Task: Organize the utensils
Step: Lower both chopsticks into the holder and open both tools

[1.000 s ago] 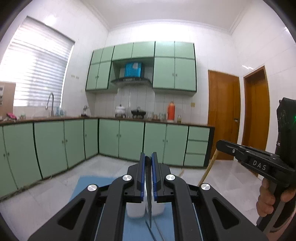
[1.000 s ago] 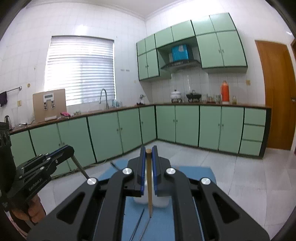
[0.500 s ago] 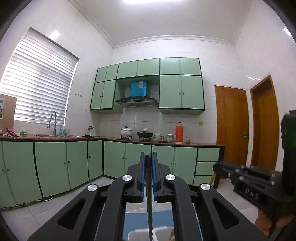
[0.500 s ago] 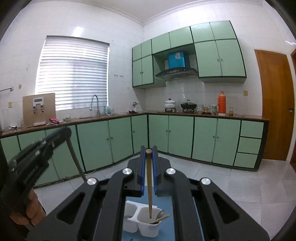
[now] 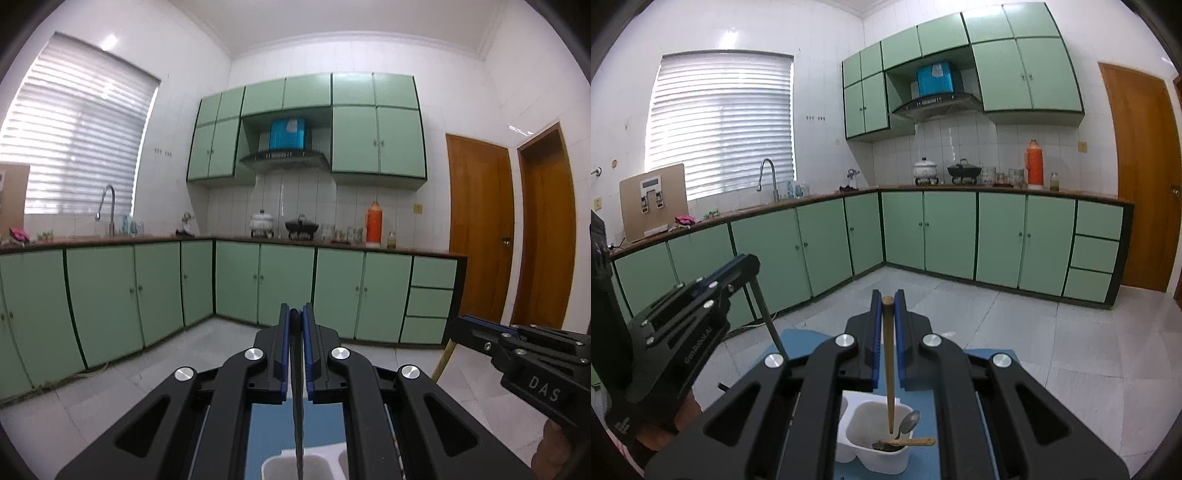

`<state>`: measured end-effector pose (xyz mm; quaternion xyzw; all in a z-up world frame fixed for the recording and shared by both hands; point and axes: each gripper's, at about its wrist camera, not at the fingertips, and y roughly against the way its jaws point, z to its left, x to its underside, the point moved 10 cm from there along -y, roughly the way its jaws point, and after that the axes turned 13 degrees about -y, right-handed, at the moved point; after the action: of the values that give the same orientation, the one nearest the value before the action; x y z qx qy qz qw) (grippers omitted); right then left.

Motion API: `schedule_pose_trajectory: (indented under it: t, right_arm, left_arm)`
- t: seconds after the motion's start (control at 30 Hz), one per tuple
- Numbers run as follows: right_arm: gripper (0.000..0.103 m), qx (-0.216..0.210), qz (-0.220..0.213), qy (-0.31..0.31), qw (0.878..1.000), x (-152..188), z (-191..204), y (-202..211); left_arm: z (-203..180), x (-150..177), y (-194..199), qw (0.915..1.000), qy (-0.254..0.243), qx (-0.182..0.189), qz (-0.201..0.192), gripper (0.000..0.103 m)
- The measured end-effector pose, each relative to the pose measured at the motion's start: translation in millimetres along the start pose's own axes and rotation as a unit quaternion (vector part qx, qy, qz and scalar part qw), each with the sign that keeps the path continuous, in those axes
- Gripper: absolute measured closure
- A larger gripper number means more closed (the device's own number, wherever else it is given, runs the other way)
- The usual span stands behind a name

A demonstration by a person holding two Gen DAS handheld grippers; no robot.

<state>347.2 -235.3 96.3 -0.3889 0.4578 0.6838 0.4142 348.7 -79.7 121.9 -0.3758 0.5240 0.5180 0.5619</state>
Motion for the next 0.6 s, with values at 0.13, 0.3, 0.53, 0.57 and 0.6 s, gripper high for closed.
schedule_pose_trajectory:
  t: [0.13,0.3,0.53,0.57,0.6]
  right_arm:
    - [0.097,0.003,0.015,-0.002,1.0,17,-2,-11]
    - [0.097,0.009,0.034,-0.005,0.999,36,-4,-22]
    - [0.097,0.016,0.044,-0.008,0.999,50,-5,-26]
    - [0.097,0.015,0.045,-0.011,0.999,51,-6,-25]
    - [0.097,0.016,0.046,-0.012,0.999,51,-6,-24]
  left_arm:
    - [-3,20,-9,0.9998,0.0,0.006,0.021,0.096]
    - [-3,42,-18,0.9988,-0.001,0.011,0.048,0.096]
    - [-5,63,-21,0.9968,-0.002,0.02,0.078,0.096]
    - [-6,67,-21,0.9964,-0.004,0.019,0.083,0.096]
    - [-6,67,-23,0.9962,-0.005,0.018,0.085,0.096]
